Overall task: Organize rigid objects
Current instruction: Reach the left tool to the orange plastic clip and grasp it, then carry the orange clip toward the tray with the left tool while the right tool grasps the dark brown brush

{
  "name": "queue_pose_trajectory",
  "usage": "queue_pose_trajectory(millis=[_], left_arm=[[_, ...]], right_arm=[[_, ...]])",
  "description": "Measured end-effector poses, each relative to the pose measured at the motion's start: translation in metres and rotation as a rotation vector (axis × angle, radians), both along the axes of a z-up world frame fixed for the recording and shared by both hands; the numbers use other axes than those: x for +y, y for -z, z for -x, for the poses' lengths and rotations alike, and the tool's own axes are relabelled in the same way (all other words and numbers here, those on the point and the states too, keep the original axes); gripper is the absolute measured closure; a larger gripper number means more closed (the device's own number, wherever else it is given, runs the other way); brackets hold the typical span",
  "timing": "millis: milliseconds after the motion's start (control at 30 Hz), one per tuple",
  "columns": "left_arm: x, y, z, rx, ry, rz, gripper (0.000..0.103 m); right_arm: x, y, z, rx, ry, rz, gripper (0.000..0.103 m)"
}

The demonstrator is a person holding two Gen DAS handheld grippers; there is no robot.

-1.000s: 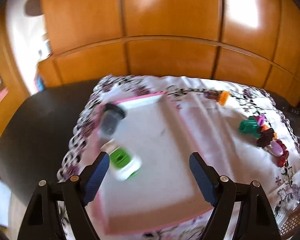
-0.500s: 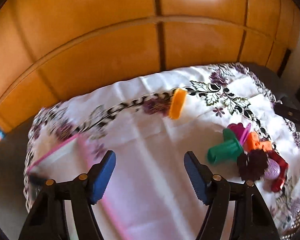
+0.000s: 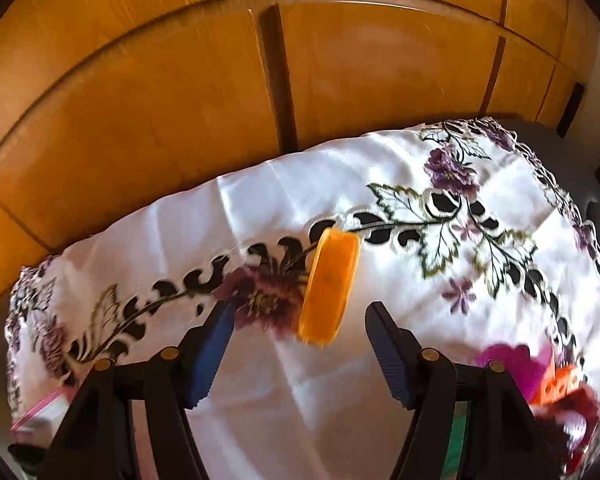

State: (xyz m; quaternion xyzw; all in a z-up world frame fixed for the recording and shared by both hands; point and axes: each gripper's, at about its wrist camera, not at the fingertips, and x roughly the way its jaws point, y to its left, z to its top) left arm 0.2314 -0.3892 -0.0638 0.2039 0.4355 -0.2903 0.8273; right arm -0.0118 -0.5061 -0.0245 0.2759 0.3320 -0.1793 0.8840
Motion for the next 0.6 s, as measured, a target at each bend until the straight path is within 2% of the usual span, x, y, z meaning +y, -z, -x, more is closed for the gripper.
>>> queue_pose_trajectory(millis=[167, 200, 300, 400, 600], left_arm=[[-0.016, 0.008, -0.005, 0.001, 0.033, -0.006, 0.034], [-0.021, 0.012, -0.006, -0.001, 0.041, -0.018, 0.036], [-0.029, 0.023, -0.007, 0.043, 0.067, -0.043, 0.077], [-0.018, 0.016, 0.003, 0.060, 0.051, 0.021, 0.077], [0.018, 0.000, 0.050, 0.078, 0.019, 0.068, 0.077]], right_arm=[[0.001, 0.001, -0.002, 0.003, -0.005, -0.001, 0.044], [0.001, 0.001, -0.002, 0.004, -0.004, 0.001, 0.044], [0.000, 0.001, -0.002, 0.008, 0.006, 0.008, 0.044], [-0.004, 0.003, 0.000, 0.011, 0.021, 0.003, 0.044], [-0.012, 0.006, 0.002, 0.009, 0.036, -0.032, 0.044]])
